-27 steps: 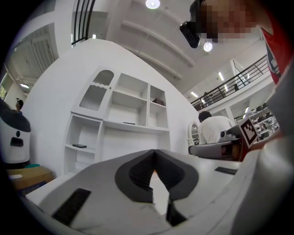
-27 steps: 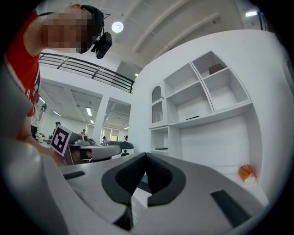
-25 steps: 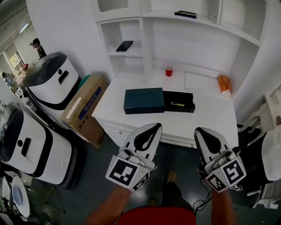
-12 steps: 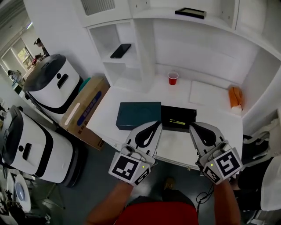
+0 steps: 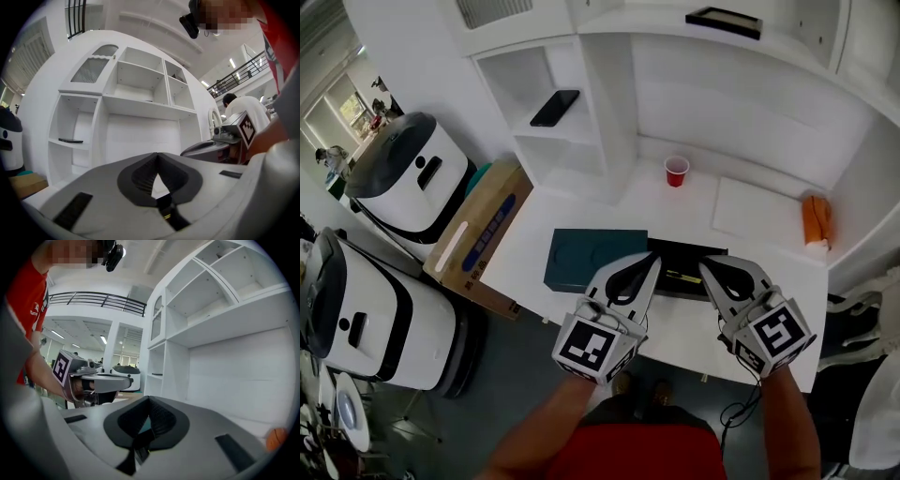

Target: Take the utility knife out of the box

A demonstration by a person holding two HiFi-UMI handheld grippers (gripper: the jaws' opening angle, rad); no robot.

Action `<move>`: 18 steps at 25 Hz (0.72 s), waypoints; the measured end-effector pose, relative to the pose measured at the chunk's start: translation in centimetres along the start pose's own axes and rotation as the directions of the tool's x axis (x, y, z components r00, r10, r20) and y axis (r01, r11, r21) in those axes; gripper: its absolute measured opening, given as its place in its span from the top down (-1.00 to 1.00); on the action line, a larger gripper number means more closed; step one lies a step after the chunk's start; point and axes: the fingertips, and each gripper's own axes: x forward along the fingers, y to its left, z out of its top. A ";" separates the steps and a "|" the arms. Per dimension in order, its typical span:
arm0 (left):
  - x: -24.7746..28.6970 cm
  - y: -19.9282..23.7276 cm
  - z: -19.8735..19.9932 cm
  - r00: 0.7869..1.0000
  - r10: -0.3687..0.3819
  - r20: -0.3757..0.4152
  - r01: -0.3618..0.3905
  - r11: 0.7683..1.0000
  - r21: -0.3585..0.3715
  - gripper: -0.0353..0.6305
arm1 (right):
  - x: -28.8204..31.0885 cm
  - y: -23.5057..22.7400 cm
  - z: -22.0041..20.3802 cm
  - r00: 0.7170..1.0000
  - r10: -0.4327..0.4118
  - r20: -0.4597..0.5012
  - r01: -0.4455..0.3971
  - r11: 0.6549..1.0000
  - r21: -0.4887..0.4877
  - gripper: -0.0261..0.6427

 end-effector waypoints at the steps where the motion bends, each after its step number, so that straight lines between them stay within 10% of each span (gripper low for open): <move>1: 0.4 0.2 -0.4 1.000 -0.011 -0.012 0.011 1.000 0.001 0.84 | 0.4 -0.2 -0.6 1.000 0.001 -0.019 -0.001 1.000 0.006 0.91; 10: 3.5 2.2 -3.4 0.995 -0.073 -0.075 0.076 0.996 0.037 0.84 | 4.8 -1.0 -8.5 0.949 0.097 -0.299 -0.123 0.990 -0.067 0.82; 14: 4.1 3.4 -4.4 0.993 -0.071 -0.094 0.073 0.997 0.023 0.84 | 6.7 -0.9 -12.8 0.854 0.182 -0.488 -0.252 0.964 -0.081 0.64; 18: 4.5 4.5 -4.9 0.992 -0.057 -0.109 0.060 0.998 0.019 0.84 | 8.2 -0.6 -17.3 0.695 0.247 -0.675 -0.390 0.918 -0.066 0.57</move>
